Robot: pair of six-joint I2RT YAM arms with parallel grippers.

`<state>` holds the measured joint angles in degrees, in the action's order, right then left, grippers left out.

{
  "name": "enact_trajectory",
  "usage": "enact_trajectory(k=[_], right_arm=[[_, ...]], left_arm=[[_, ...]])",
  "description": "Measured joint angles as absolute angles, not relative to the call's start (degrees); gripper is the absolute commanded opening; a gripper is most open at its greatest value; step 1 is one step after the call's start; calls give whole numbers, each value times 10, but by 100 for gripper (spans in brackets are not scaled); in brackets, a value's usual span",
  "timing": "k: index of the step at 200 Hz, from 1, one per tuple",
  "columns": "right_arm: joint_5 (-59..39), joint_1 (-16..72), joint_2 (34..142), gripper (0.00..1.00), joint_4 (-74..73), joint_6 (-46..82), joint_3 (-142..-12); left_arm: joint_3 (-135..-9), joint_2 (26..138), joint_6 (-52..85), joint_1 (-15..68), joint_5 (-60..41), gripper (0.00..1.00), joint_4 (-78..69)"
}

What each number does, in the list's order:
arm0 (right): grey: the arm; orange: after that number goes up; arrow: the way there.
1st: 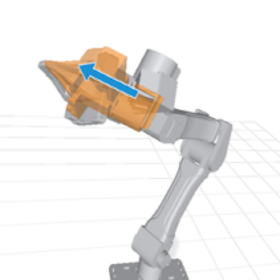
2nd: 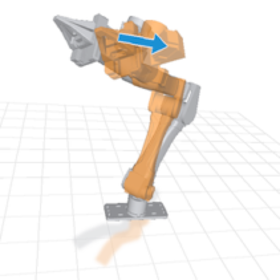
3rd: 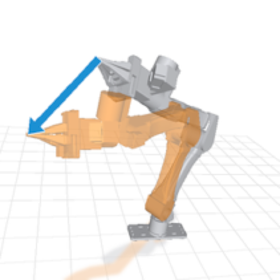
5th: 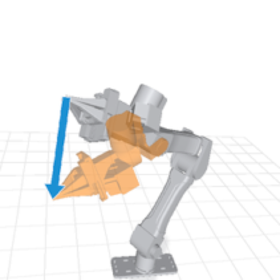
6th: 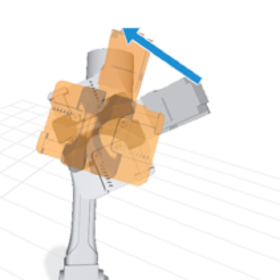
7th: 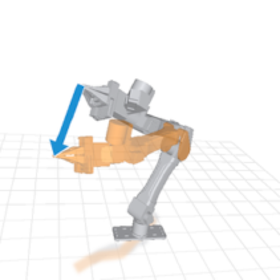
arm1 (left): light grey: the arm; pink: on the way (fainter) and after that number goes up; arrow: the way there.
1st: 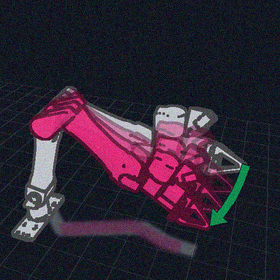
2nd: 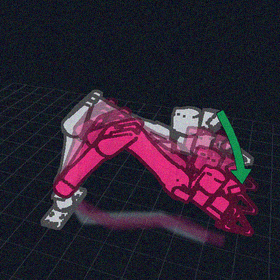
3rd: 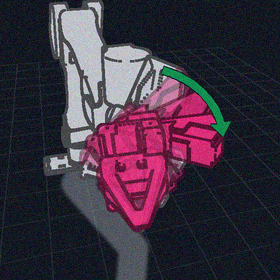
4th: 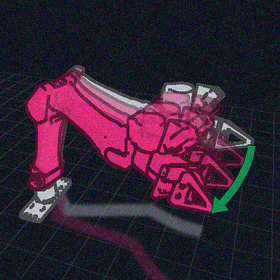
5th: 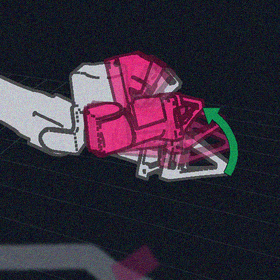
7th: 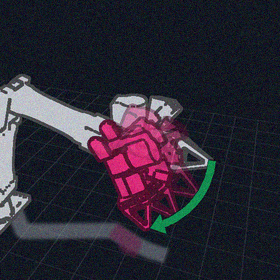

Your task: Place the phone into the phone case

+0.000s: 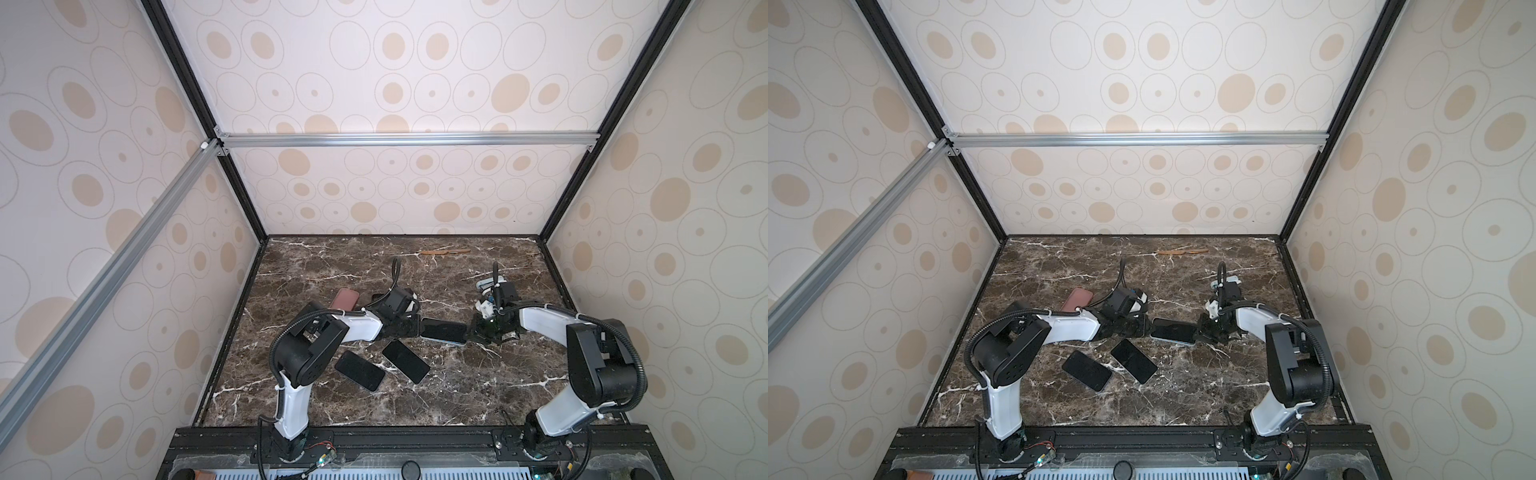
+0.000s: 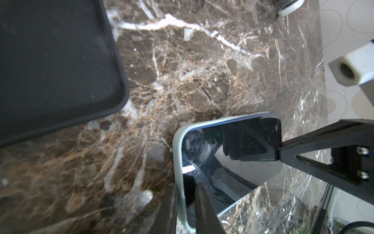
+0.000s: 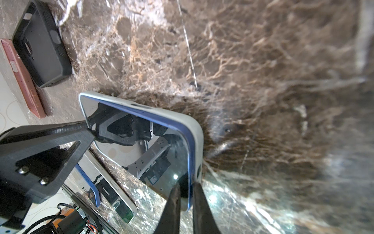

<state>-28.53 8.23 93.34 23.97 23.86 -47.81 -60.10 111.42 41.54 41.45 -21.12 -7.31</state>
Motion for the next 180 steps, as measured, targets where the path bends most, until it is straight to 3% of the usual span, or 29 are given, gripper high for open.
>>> enact_trajectory(k=[82, 180], right_arm=[[-259, 93, 913, 18, 267, 218, -478], [-256, 97, 913, 11, 274, 216, -477]], left_arm=[[-579, 1097, 415, 424, -189, 17, -74], [-576, 1096, 415, 424, -192, 17, -79]])
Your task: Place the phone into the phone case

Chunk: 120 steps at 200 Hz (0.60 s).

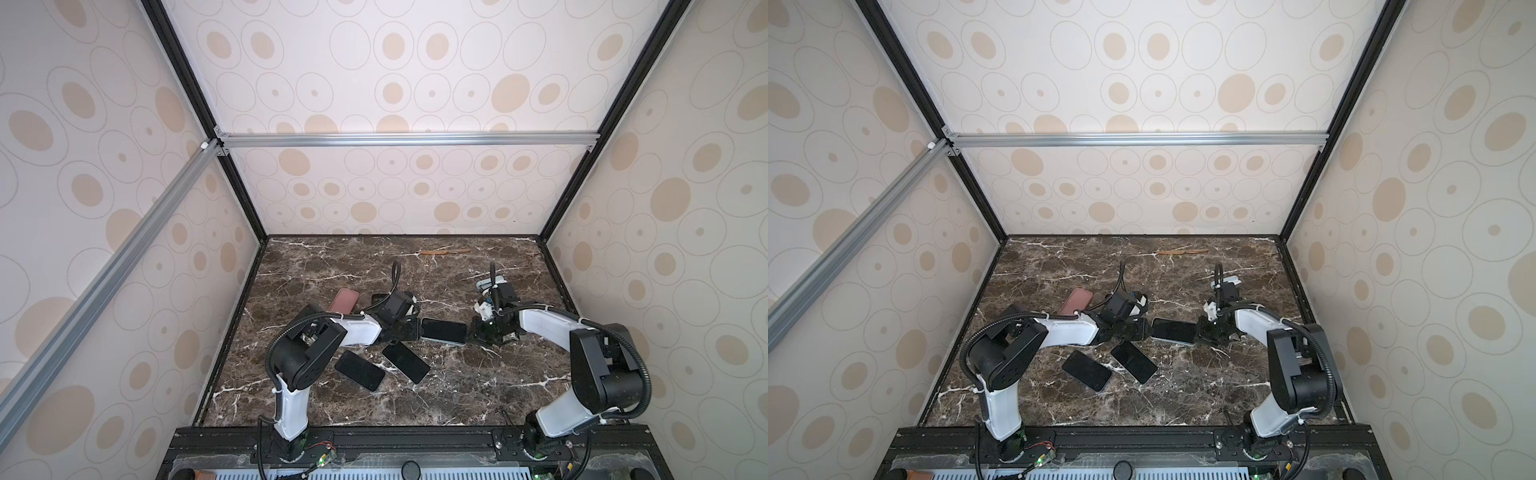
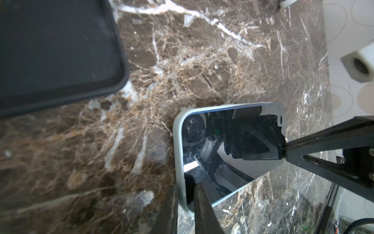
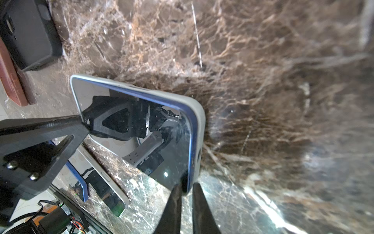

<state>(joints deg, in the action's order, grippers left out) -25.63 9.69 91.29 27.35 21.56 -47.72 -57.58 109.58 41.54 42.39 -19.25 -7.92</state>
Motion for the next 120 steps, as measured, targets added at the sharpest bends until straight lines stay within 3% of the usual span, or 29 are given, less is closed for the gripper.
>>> enact_trajectory(k=[120], right_arm=[[-268, 99, 942, 9, 268, 217, -489]], left_arm=[[-576, 1096, 415, 421, -195, 17, -79]])
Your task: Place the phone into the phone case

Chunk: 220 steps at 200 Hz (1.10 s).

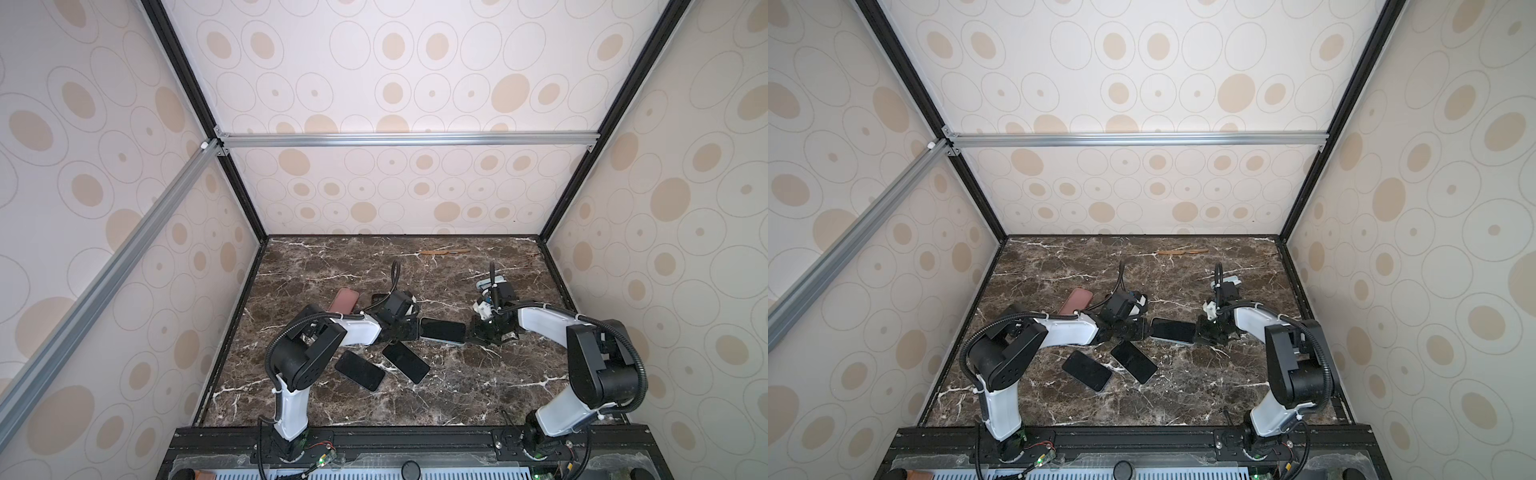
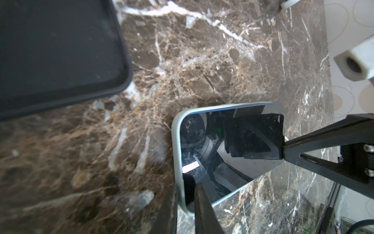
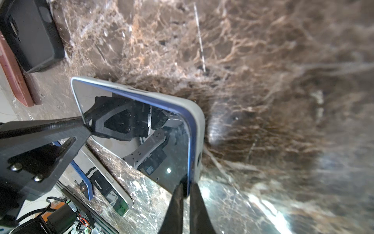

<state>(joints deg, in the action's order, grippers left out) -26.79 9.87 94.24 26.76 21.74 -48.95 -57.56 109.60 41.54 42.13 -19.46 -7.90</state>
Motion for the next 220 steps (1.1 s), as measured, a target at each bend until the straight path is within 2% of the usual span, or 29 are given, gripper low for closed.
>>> enact_trajectory(k=[108, 220], right_arm=[[-169, 168, 966, 10, 289, 252, -529], [-127, 201, 941, 12, 318, 271, -543]], left_arm=[[-566, 1088, 415, 416, -182, 17, -81], [-585, 1085, 411, 415, -174, 18, -41]])
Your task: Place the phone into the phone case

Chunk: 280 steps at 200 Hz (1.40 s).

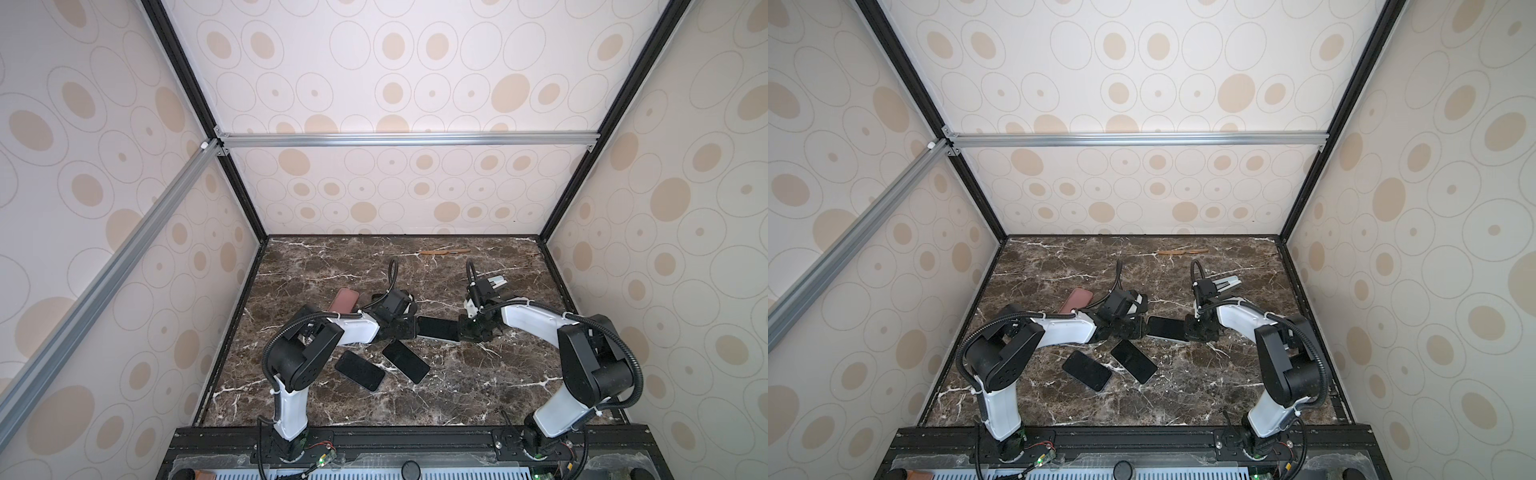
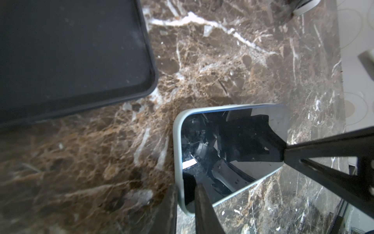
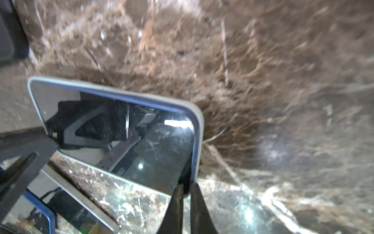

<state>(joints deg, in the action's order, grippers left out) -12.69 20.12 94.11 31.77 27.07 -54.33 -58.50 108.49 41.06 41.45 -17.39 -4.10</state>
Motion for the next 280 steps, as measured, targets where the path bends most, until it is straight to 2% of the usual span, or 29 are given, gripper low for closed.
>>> enact_trajectory(k=[65, 125, 280], right_arm=[[-126, 212, 897, 13, 343, 249, -608], [-131, 191, 943, 13, 345, 237, -608], [-120, 189, 985, 13, 358, 211, -586]], left_arm=[[-637, 1074, 399, 408, -174, 21, -9], [-679, 1092, 390, 400, -166, 24, -6], [-631, 1104, 390, 399, -166, 24, -8]])
